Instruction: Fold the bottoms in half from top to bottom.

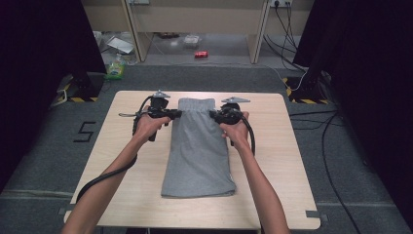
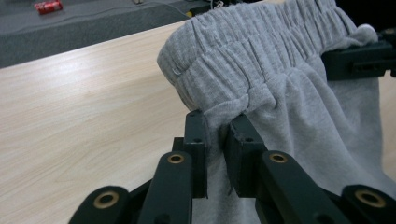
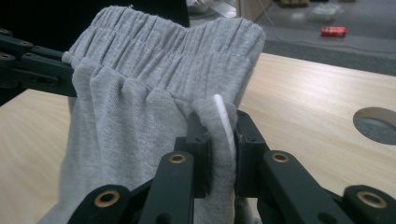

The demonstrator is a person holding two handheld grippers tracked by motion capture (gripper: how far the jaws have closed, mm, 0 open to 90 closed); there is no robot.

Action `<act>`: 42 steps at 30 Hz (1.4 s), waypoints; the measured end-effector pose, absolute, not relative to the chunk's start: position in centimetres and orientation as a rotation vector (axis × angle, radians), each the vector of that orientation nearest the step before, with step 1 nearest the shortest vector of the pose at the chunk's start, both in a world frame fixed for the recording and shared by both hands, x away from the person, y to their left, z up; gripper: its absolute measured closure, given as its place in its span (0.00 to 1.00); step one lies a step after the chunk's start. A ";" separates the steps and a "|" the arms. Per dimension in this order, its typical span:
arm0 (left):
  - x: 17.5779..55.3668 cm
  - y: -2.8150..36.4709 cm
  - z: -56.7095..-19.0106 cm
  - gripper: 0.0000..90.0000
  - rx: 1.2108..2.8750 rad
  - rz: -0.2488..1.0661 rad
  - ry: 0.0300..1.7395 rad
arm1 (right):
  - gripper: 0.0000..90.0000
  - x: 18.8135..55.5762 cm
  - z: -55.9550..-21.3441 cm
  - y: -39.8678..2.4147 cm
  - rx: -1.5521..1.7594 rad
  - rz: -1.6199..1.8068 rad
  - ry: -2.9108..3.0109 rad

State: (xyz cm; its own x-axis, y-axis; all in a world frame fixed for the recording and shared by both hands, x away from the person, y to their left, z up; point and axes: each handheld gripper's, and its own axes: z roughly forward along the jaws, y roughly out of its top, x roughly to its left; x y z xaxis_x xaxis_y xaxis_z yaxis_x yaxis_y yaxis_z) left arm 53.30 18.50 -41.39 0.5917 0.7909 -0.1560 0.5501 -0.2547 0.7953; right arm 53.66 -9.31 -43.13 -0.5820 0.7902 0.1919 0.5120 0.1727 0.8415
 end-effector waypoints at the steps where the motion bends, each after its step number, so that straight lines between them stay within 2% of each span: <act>1: 53.0 18.5 -41.3 0.88 1.946 0.349 1.058 | 0.89 53.2 -43.0 -9.4 1.232 1.377 2.168; 12: 46.4 19.2 -41.3 0.88 1.945 0.351 0.874 | 0.89 47.3 -42.7 -10.5 1.070 1.448 2.190; 22: 40.0 20.0 -44.7 0.87 1.974 0.310 0.786 | 0.89 40.1 -44.8 -11.1 1.013 1.461 2.247; 28: 38.0 19.9 -47.5 0.86 2.018 0.282 0.768 | 0.88 38.2 -46.7 -11.2 1.004 1.437 2.295; 32: 37.1 19.6 -48.7 0.81 2.049 0.269 0.750 | 0.84 37.2 -47.8 -11.5 1.011 1.399 2.330; 37: 36.2 19.6 -49.1 0.65 2.020 0.217 0.741 | 0.69 35.9 -48.1 -11.6 1.007 1.370 2.361; 42: 35.4 19.9 -48.3 0.55 1.976 0.187 0.728 | 0.64 34.9 -47.4 -11.6 0.958 1.350 2.375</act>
